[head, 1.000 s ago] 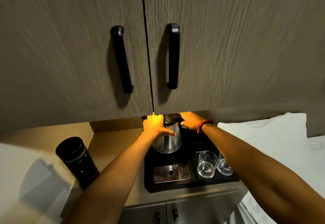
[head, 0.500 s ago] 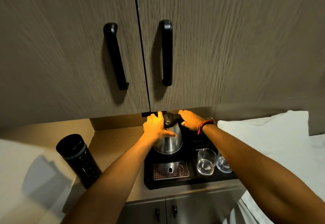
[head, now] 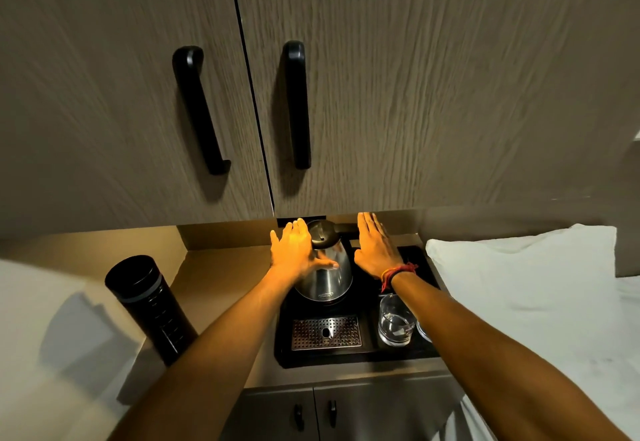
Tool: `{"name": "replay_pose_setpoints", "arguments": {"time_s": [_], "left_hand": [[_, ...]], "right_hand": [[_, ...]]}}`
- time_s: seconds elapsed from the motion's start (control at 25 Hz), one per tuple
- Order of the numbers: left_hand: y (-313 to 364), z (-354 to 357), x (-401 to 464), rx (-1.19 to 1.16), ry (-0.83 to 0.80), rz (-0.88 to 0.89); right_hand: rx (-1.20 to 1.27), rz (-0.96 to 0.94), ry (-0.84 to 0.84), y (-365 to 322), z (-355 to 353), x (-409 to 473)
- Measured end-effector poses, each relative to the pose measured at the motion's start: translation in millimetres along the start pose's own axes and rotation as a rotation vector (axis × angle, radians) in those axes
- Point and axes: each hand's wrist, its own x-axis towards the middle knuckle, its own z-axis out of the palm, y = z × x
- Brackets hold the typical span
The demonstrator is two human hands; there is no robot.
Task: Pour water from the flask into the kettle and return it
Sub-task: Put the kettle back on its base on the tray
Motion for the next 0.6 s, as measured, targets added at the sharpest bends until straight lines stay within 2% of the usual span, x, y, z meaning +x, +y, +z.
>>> {"name": "replay_pose_setpoints", "arguments": {"time_s": [0.16,0.32,0.52,0.6], "left_hand": [[7,-5,0,-0.016,-0.020,-0.033],[11,-11,-11,0.104,-0.047,-0.039],[11,-32,-50,0.239,0.182,0.135],[14,-52,-74,0.282,0.270,0.196]], "right_hand": [[0.054,-0.002,-0.015,-3,2,0],[-0.096,-0.044,-0.040,1,-5,-9],[-0.187,-0.113,0.007,-13,-21,-54],[-0.221,-0.151,0.076,-28,-40,-78]]}}
